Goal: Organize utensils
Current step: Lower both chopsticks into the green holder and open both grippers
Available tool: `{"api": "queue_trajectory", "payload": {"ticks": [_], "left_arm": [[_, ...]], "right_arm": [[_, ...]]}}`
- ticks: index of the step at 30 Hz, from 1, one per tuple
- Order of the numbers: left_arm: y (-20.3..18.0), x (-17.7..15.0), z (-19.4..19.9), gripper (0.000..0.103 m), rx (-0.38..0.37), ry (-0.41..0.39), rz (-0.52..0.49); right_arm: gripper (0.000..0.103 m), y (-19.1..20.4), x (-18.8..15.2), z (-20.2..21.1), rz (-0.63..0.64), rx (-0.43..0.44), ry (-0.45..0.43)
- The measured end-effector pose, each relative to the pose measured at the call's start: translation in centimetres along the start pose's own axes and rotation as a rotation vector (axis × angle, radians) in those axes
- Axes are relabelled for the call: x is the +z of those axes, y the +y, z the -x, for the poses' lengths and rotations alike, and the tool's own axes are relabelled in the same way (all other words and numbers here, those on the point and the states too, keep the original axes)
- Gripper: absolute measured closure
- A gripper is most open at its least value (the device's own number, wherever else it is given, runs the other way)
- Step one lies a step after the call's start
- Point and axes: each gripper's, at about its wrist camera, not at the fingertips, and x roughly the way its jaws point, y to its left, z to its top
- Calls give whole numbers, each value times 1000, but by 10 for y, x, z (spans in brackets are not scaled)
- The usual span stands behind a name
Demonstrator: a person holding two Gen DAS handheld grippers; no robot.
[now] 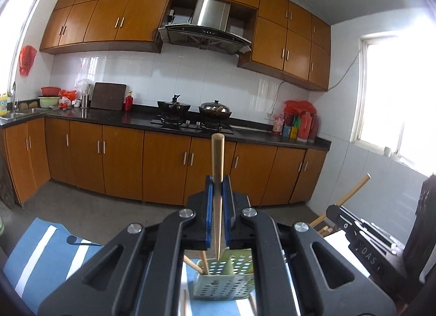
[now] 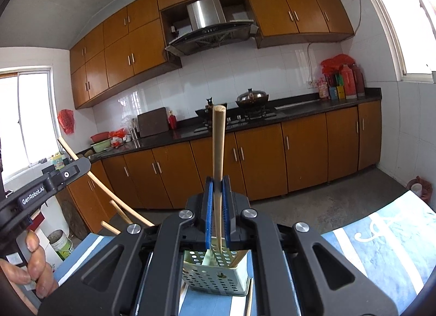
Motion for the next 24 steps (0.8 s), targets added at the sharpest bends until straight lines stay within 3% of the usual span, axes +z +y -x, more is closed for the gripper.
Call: {"api": "queue_trajectory", "payload": {"ticks": [12,18,20,22,24], "left_arm": [[14,-39,-43,95,-4,146,16],[22,-41,-35,79,7,168,33],[23,-37,-26,77,11,157,34],[25,-33,-14,74,13,141,39],[25,-30,3,72,14,124,43]], "right_arm": [[96,-12,-19,-28,-35,3,127],[95,-10,-19,-15,-23,-17,125],[87,-9,-14,-4,-14,-26,104],[67,-10,-11,8,-10,-39,77],[67,-11,-9,24,-1,-54,53]]}}
